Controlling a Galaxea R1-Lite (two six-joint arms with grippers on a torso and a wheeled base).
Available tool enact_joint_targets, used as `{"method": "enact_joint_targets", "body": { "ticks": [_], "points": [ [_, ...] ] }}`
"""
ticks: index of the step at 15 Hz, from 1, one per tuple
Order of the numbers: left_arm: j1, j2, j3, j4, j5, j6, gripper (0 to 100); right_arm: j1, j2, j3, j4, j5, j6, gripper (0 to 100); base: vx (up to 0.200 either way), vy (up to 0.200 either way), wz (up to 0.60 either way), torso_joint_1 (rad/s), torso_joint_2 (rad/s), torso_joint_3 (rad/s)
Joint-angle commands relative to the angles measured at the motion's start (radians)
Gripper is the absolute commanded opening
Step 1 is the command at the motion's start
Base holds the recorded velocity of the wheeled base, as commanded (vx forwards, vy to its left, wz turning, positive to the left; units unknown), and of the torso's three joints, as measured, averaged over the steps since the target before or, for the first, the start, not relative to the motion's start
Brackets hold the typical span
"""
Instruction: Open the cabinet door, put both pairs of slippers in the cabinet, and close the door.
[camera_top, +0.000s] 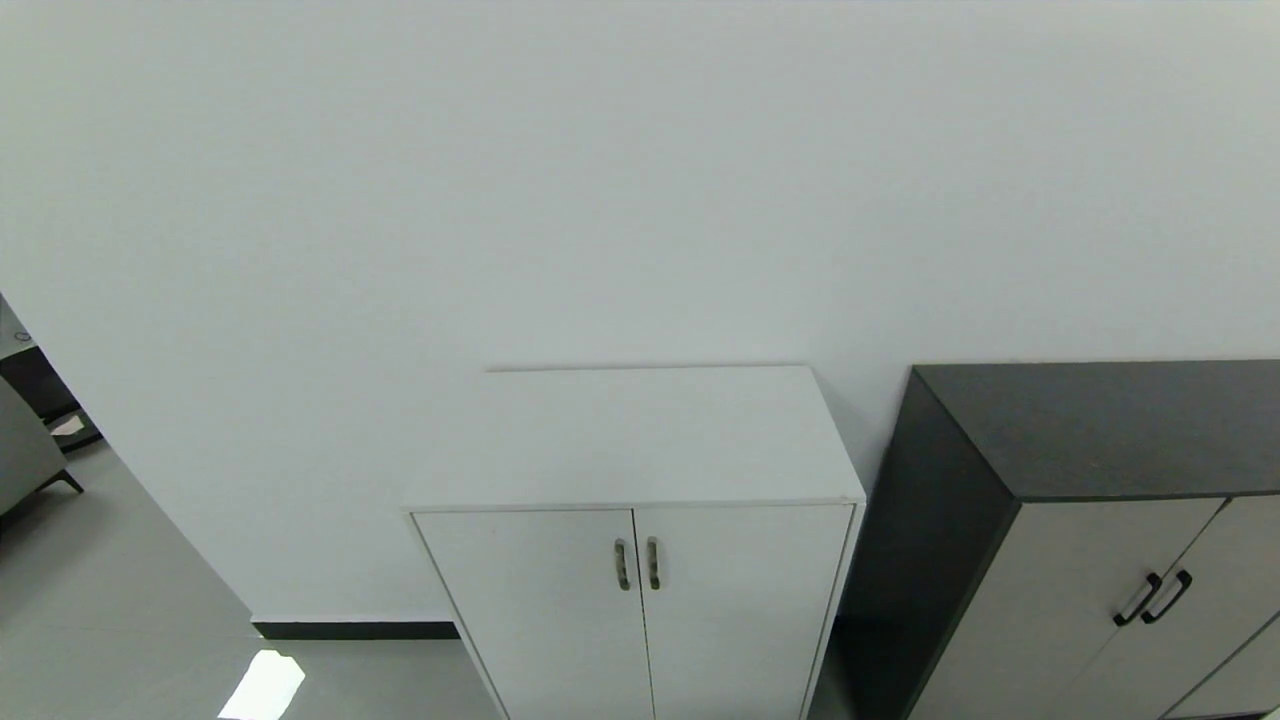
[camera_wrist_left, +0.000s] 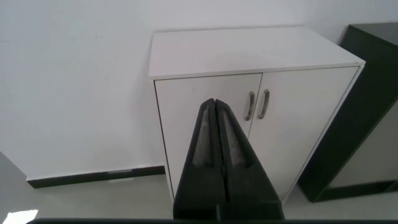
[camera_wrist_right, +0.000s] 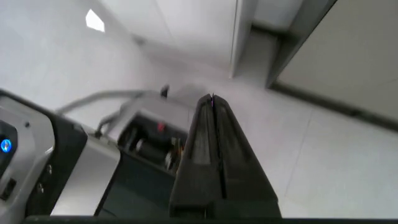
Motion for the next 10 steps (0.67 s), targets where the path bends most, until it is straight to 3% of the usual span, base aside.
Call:
{"method": "enact_joint_targets", "body": {
  "ticks": [1, 10],
  "points": [
    [0.000, 0.001, 0.000, 0.000, 0.000, 0.000, 0, -0.006, -0.118, -0.005, 0.012, 0.003, -0.005, 0, 0.000, 0.000, 0.00, 0.000, 0.00, 0.000],
    [0.000, 0.001, 0.000, 0.000, 0.000, -0.005, 0, 0.020, -0.299, 0.001, 0.004, 0.044, -0.069, 0, 0.000, 0.000, 0.00, 0.000, 0.00, 0.000]
  ]
}}
